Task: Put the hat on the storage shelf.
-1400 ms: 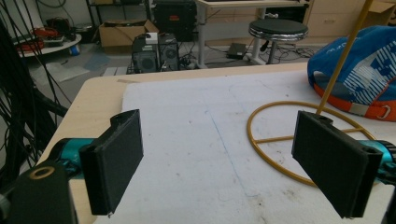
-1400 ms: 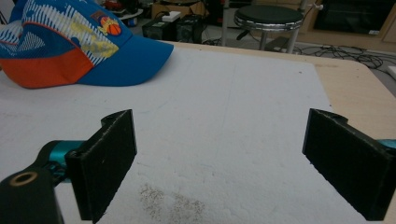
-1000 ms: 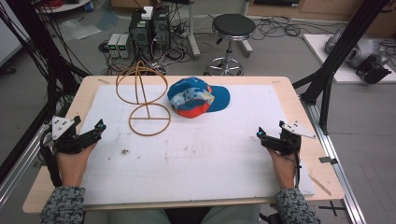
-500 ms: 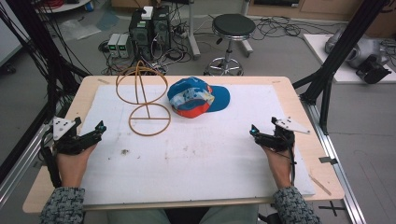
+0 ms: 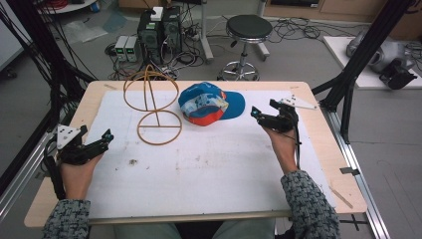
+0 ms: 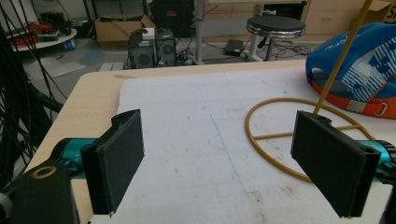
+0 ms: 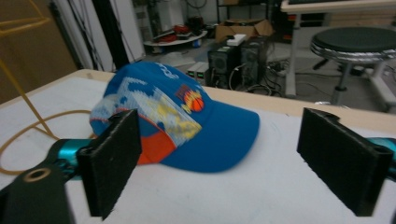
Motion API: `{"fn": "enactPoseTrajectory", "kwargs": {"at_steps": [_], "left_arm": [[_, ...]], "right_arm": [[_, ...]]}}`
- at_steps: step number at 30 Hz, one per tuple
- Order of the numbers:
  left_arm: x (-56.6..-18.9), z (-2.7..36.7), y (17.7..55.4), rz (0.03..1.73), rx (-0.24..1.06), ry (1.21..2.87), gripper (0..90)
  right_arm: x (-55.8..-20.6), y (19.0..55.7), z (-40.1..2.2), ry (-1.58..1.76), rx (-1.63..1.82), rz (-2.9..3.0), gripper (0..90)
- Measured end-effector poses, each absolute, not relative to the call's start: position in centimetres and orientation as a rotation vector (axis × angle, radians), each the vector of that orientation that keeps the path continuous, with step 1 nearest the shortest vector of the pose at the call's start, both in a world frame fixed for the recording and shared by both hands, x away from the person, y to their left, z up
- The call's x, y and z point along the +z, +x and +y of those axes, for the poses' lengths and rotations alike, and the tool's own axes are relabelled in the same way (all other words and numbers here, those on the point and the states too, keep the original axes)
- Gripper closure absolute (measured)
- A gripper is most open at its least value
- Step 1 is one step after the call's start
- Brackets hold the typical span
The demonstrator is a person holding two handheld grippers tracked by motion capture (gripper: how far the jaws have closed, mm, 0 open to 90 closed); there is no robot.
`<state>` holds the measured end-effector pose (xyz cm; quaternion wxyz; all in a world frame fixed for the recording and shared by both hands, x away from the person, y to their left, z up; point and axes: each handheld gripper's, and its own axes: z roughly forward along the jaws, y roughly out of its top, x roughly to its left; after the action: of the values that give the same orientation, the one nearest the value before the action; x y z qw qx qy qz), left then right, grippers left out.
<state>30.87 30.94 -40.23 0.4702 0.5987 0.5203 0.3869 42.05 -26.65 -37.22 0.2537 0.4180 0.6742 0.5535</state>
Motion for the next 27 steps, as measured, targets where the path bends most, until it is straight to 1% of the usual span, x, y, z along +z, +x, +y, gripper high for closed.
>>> {"fn": "enactPoseTrajectory", "kwargs": {"at_steps": [7,9,11,12,16,22,27], "left_arm": [[-40.3,30.8,30.9,1.268,0.941,1.483,17.5],[-40.3,30.8,31.0,1.267,0.938,1.481,17.5],[-40.2,30.8,31.1,1.268,0.937,1.472,17.5],[-40.2,30.7,31.1,1.262,0.938,1.479,17.6],[-40.2,30.5,31.2,1.255,0.936,1.488,17.6],[-40.1,30.5,31.2,1.252,0.938,1.483,17.7],[-40.2,30.5,31.2,1.249,0.933,1.493,17.6]], "right_arm": [[-35.7,44.1,-24.0,1.053,1.516,1.856,14.6],[-34.7,45.2,-22.7,1.028,1.521,1.868,14.6],[-34.4,45.4,-22.4,1.018,1.522,1.870,14.6],[-33.5,46.2,-21.5,1.001,1.528,1.882,14.8],[-32.2,47.4,-20.1,0.967,1.532,1.870,15.0],[-31.3,48.7,-18.1,0.942,1.558,1.864,16.7],[-31.5,49.3,-16.2,0.870,1.599,1.837,19.3]]}}
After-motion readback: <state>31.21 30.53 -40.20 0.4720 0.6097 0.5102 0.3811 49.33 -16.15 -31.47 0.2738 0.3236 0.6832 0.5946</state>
